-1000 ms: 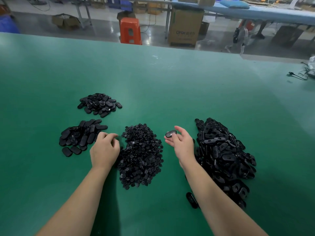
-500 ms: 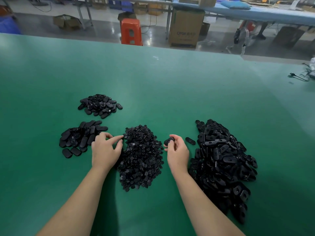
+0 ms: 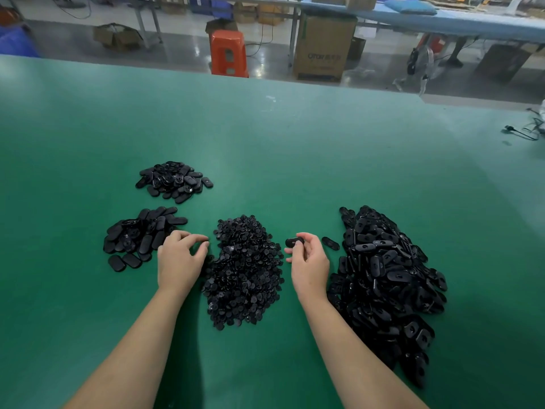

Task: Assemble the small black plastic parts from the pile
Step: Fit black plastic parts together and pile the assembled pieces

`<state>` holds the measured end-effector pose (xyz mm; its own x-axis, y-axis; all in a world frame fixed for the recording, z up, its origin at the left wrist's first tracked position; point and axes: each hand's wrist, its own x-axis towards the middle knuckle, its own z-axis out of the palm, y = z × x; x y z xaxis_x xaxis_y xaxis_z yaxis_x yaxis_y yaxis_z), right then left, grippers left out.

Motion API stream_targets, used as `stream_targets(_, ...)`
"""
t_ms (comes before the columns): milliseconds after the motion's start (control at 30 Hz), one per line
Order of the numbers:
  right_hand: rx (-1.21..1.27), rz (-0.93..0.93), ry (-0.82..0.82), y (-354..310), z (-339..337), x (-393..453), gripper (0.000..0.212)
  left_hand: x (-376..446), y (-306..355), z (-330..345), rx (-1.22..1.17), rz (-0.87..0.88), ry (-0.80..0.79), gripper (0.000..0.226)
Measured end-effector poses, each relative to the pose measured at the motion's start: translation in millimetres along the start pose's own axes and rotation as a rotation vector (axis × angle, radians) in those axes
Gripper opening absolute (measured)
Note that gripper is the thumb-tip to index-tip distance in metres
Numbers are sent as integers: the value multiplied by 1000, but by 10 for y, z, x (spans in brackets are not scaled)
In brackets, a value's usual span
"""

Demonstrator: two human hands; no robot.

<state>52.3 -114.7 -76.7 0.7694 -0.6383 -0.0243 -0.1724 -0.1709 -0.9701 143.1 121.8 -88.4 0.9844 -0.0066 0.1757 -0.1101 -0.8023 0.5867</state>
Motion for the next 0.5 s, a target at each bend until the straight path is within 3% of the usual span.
stream_targets(167, 20, -23, 13, -36, -12, -12, 13, 5, 20, -40, -33, 2, -40, 2)
stream_targets(400, -27, 13, -30, -34, -1, 7, 15, 2, 74, -73, -45, -37, -73, 10)
stream_targets(500, -40, 14, -46, -35, 19, 3, 14, -42, 179, -126, -159, -49, -23, 13)
